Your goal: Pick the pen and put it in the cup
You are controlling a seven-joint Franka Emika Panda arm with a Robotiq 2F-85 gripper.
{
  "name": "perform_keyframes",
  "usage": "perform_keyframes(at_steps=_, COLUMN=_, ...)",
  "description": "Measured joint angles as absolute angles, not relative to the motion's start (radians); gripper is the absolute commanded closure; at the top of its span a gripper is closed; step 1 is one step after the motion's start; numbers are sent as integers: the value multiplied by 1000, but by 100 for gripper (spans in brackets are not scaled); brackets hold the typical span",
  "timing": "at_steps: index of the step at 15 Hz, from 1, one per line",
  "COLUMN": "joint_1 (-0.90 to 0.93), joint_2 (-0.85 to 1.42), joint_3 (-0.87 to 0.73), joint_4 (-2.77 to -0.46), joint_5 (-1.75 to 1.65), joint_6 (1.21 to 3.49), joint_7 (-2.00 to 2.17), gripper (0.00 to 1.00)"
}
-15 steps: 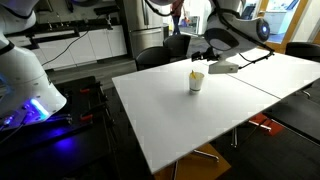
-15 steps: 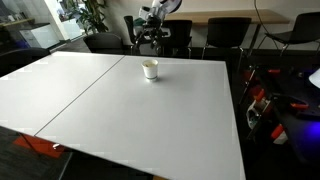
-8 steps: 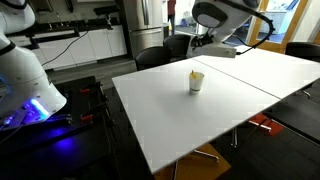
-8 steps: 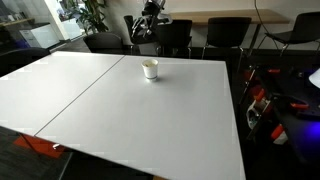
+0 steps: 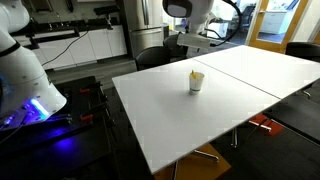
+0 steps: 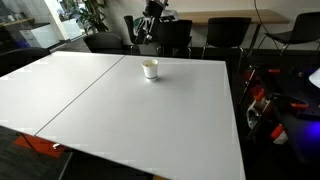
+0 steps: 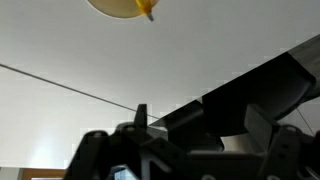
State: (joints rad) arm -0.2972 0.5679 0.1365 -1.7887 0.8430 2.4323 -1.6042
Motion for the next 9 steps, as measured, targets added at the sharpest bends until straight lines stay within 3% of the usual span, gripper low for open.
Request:
perform_keyframes(at_steps=4, joint_1=-217, joint_2=461, joint_3=146, joint_4=-1971, joint_5=900, joint_6=2552, joint_7=-1595, gripper=0)
perform_keyframes(at_steps=9, joint_1=-216, joint_2=433, joint_3=140, joint_4=-2003, joint_5=901, joint_6=2554, joint_7=-1585, gripper=0)
